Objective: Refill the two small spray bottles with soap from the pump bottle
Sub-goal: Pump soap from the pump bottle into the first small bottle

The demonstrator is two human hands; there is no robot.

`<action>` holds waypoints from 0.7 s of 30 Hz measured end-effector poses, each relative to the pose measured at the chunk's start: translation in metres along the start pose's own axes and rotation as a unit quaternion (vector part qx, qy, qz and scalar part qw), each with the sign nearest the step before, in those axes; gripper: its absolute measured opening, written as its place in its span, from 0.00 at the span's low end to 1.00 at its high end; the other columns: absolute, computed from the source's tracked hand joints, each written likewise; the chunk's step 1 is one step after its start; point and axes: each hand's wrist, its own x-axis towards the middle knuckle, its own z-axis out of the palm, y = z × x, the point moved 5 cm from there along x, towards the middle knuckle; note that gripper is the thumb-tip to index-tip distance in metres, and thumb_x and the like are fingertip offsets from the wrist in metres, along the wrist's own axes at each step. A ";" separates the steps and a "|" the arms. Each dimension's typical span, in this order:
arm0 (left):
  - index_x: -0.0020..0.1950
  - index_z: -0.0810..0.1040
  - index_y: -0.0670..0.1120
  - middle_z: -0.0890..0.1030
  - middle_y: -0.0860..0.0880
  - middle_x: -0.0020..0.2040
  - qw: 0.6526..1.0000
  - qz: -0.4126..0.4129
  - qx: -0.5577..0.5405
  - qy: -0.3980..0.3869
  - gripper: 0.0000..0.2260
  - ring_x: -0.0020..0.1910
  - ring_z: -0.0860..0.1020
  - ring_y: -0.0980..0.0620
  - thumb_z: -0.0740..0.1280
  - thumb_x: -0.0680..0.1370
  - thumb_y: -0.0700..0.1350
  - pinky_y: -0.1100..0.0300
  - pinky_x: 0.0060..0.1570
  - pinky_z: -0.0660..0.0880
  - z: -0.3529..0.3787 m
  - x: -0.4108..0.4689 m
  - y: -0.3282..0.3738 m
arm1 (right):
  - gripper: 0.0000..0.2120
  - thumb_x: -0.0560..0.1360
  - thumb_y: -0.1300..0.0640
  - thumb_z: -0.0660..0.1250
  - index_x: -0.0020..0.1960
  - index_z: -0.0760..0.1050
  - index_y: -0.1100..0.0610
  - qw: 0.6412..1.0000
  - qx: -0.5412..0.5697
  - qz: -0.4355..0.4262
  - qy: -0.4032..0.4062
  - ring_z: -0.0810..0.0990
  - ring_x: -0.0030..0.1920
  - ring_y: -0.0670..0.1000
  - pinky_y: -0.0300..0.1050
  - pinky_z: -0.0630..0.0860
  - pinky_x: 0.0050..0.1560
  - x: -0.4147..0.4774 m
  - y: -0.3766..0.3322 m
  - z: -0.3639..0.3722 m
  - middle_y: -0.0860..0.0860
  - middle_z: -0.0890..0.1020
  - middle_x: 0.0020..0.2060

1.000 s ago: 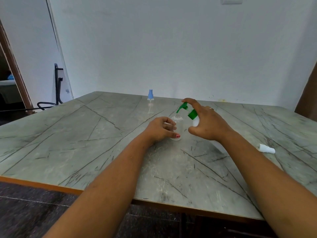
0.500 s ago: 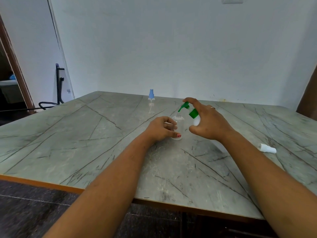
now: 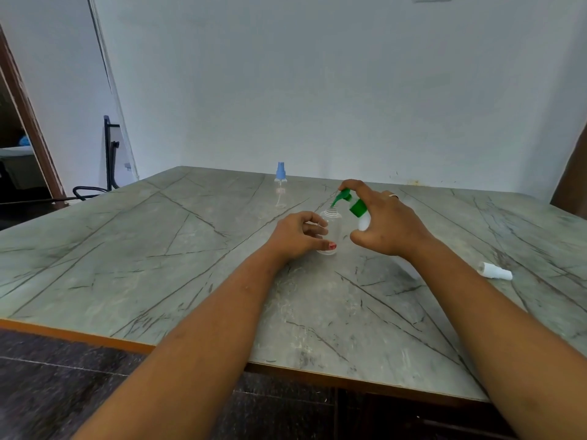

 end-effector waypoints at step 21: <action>0.56 0.77 0.50 0.82 0.52 0.51 0.993 0.068 -0.072 -0.057 0.17 0.49 0.81 0.58 0.74 0.70 0.42 0.66 0.48 0.77 -0.004 -0.001 0.019 | 0.37 0.61 0.52 0.68 0.66 0.56 0.36 0.988 0.148 -0.009 0.050 0.76 0.38 0.48 0.41 0.75 0.34 0.004 -0.017 -0.013 0.44 0.76 0.44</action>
